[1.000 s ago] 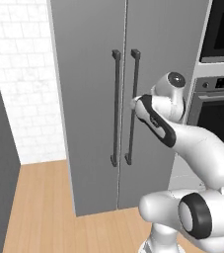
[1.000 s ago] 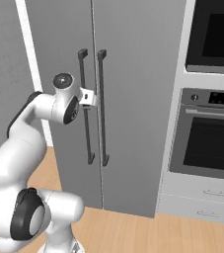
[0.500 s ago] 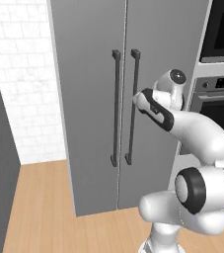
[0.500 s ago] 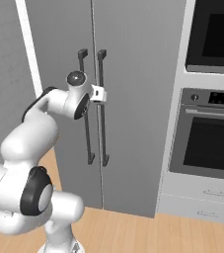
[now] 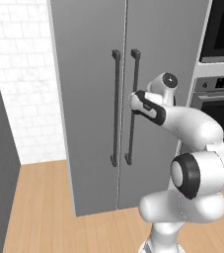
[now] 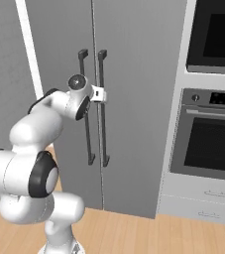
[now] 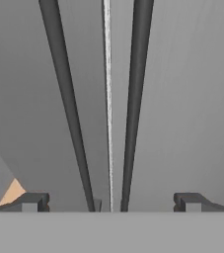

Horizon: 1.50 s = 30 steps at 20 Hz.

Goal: Take the strawberry from the fridge and place it on top of the pancake, located on the dining counter.

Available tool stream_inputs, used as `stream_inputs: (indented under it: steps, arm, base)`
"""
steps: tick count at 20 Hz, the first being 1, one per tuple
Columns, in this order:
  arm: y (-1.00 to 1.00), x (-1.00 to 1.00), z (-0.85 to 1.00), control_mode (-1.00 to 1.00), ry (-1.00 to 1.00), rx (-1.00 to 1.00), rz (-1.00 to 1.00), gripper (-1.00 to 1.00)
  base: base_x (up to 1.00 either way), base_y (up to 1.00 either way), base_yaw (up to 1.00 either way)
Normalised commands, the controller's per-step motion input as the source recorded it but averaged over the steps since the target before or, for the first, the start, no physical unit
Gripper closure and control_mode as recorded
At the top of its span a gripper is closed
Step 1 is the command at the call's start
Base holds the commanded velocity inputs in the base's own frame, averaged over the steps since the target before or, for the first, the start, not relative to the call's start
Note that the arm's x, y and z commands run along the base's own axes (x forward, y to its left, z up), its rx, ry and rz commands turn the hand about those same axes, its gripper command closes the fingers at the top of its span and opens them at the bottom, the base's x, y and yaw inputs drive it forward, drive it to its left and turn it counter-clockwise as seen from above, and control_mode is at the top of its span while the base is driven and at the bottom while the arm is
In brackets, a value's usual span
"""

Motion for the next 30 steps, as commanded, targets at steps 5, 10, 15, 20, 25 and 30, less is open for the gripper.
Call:
stream_inputs:
  steps: [5, 10, 15, 20, 25, 30]
  arm:
    - [-0.05, 0.51, 0.00, -1.00, 0.00, 0.01, 0.00, -1.00]
    - [-0.03, 0.59, -0.01, -1.00, 0.00, 0.01, 0.00, -1.00]
    - [0.00, 0.63, -0.05, -1.00, -0.06, 0.03, 0.00, -1.00]
    - [-0.03, 0.63, -0.06, -1.00, -0.08, 0.04, 0.00, -1.00]
    - [-0.06, 0.62, -0.06, -1.00, -0.04, 0.03, 0.00, -1.00]
    - [-0.15, 0.64, 0.00, -1.00, 0.00, 0.03, 0.00, -1.00]
  base:
    - [0.00, 0.00, 0.00]
    - [0.00, 0.00, 0.00]
    - [0.00, 0.00, 0.00]
    - [0.00, 0.00, 0.00]
    - [0.00, 0.00, 0.00]
    - [0.00, 0.00, 0.00]
